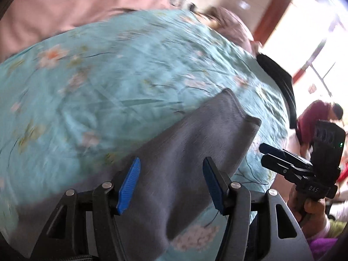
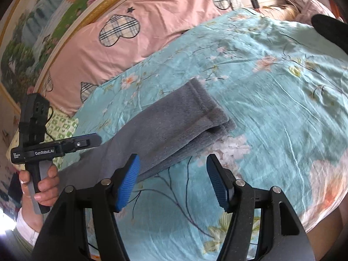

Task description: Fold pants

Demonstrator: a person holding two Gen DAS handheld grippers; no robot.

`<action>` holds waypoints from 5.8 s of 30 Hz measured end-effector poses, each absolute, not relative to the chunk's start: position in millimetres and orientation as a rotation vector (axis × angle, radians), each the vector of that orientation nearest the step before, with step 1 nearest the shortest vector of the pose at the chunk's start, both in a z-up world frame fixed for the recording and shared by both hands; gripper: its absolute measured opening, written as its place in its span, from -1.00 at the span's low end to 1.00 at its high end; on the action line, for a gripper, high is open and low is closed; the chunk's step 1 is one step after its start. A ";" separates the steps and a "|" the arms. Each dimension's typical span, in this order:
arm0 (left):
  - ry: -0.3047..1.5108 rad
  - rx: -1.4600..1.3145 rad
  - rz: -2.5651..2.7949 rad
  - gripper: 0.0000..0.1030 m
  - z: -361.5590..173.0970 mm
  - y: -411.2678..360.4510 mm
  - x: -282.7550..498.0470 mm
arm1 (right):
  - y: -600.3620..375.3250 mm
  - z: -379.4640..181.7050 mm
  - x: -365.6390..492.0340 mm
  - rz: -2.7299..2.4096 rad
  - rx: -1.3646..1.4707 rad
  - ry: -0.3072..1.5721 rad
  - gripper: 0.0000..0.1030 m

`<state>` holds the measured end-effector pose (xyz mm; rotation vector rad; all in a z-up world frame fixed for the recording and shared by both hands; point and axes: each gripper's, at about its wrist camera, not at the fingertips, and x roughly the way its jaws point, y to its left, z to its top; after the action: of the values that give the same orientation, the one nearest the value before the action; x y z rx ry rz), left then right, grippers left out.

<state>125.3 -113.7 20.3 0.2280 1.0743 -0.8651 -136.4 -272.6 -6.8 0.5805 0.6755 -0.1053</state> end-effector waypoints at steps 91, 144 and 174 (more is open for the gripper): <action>1.119 -0.235 -0.883 -0.75 -31.1 29.3 155.3 | -120.6 -18.0 -30.1 0.478 0.448 0.783 -0.81; 0.947 -0.597 -0.217 0.07 -12.6 205.3 9.8 | -54.7 30.7 -13.6 0.708 0.238 0.796 -0.12; 0.877 -0.812 0.121 0.11 -24.3 319.7 -51.8 | 64.8 17.0 61.5 0.914 0.085 0.911 -0.12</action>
<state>-51.8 319.7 -24.3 -0.8116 0.8765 0.1211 61.5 64.8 17.0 0.0848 0.9109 0.9145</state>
